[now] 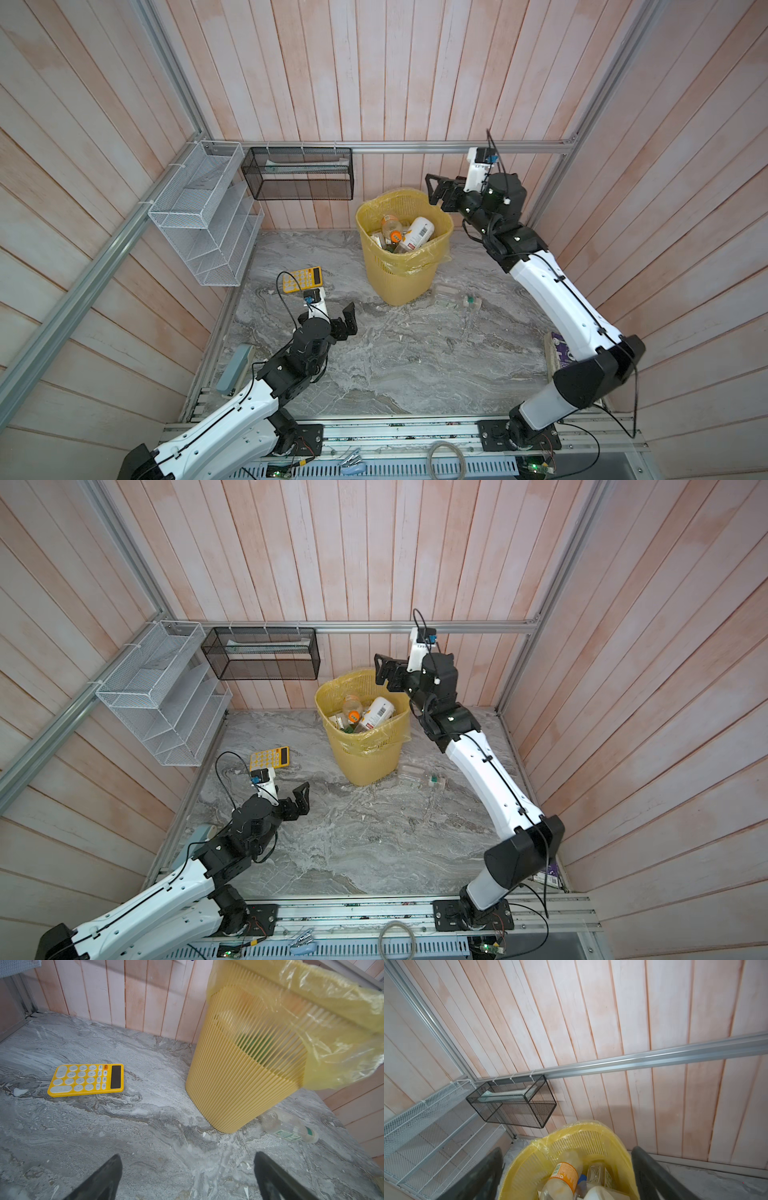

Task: Throw the plastic bottles in the bin
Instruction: Throw the plastic bottle into the trash bin, then pick up the plastic bottle from the middle-right of the table.

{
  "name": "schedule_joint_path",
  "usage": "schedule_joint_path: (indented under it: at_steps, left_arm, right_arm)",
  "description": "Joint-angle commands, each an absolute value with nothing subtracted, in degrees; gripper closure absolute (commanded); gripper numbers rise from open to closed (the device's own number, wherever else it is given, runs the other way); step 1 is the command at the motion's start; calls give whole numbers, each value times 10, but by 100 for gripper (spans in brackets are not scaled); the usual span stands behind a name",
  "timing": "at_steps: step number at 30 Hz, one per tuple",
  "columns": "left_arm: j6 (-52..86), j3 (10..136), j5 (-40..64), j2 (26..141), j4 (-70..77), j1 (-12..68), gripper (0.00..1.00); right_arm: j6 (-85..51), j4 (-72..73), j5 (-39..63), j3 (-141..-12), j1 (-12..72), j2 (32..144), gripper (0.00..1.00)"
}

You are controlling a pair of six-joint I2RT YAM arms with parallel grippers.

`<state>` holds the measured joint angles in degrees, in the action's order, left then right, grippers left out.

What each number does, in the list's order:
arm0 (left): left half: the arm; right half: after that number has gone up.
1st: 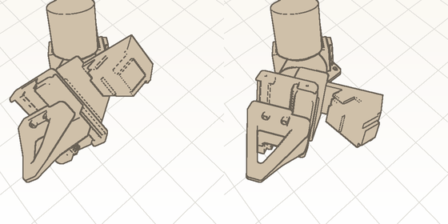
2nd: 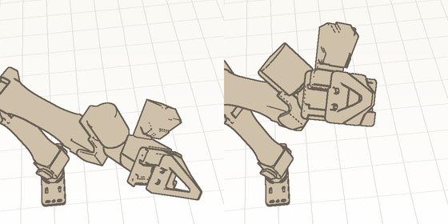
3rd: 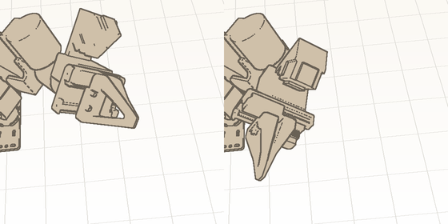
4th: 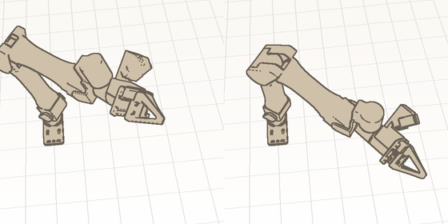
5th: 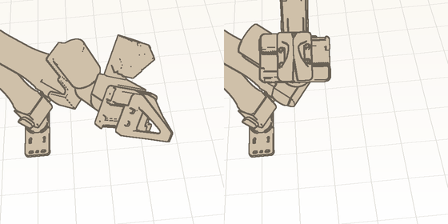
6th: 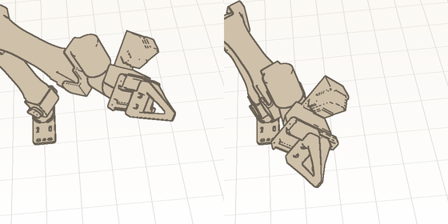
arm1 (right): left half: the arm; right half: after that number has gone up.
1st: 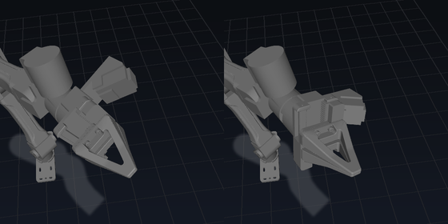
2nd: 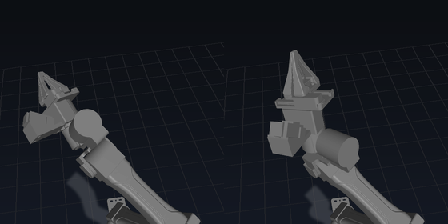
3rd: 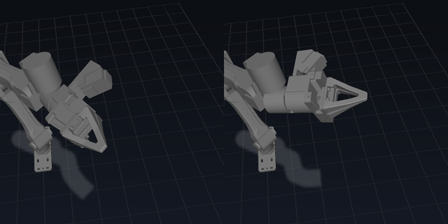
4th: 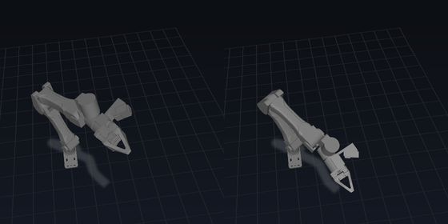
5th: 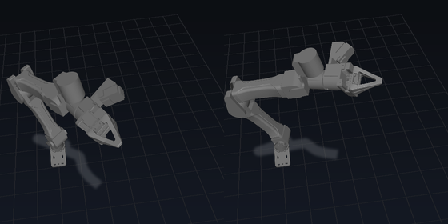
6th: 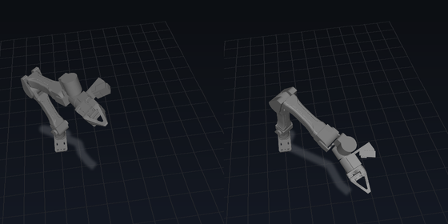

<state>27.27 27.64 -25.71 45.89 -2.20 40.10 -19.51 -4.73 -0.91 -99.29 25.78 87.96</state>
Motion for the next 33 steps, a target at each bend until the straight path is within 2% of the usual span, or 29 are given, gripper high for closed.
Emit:
schedule_joint_path:
  at_steps: [1, 6, 10, 17, 21, 28, 33]
  left_arm:
    - [269, 299, -246, 468, -19, 401, 0]
    - [272, 293, -247, 469, -9, 403, 0]
    - [288, 276, -240, 470, 6, 405, 0]
    - [304, 260, -237, 492, 18, 414, 0]
    - [297, 258, -235, 494, 19, 415, 0]
    - [292, 249, -241, 484, 15, 414, 0]
    - [295, 243, -250, 462, 8, 414, 0]
  right_arm:
    - [-179, -33, -33, -951, 243, 834, 3]
    - [-214, -31, -42, -834, 188, 782, 3]
    - [-269, 3, -38, -664, 147, 735, 3]
    - [-361, 16, -5, -494, 92, 744, 3]
    - [-338, 18, -12, -467, 85, 763, 3]
    - [-131, -41, -43, -518, 83, 863, 4]
    - [-69, -49, -9, -555, 83, 936, 7]
